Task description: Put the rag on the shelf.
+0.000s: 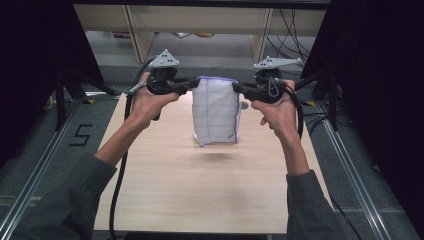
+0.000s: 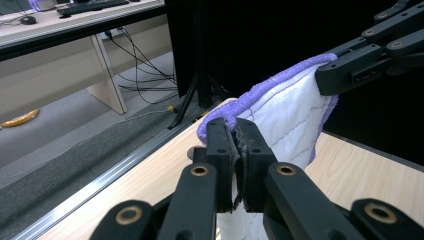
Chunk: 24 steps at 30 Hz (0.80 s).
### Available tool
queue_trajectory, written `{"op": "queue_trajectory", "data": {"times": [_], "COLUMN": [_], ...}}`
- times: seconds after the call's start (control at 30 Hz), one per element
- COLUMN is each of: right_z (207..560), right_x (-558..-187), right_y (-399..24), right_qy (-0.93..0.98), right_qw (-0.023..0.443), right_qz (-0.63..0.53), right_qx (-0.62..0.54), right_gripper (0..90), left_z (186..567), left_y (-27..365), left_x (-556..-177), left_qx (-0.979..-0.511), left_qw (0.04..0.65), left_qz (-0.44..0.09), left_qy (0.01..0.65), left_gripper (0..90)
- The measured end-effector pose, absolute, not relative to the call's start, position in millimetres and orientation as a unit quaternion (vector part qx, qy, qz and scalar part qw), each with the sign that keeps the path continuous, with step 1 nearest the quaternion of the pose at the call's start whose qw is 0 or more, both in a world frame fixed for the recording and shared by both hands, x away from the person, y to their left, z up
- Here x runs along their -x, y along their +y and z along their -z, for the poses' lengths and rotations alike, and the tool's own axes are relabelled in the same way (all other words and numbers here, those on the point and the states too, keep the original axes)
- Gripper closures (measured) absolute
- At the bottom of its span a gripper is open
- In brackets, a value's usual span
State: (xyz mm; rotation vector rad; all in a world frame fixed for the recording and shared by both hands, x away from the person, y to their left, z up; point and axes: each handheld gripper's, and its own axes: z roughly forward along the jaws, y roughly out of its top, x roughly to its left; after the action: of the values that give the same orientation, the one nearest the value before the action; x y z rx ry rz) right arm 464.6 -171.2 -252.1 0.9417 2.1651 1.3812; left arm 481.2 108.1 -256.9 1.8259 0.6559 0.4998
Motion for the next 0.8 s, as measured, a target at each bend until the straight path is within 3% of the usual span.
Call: {"op": "queue_trajectory", "data": {"times": [0.8], "right_z": [230], "right_x": [-511], "right_y": [-172], "right_qy": [0.751], "right_qw": [0.223], "right_qz": [-0.500], "right_qx": [-0.369], "right_gripper": [84.5], "left_z": [236], "left_y": [98], "left_x": [-526], "left_qx": [-0.738], "left_qw": [0.557], "left_qz": [-0.235], "left_qy": [0.300], "left_gripper": [85.6]}}
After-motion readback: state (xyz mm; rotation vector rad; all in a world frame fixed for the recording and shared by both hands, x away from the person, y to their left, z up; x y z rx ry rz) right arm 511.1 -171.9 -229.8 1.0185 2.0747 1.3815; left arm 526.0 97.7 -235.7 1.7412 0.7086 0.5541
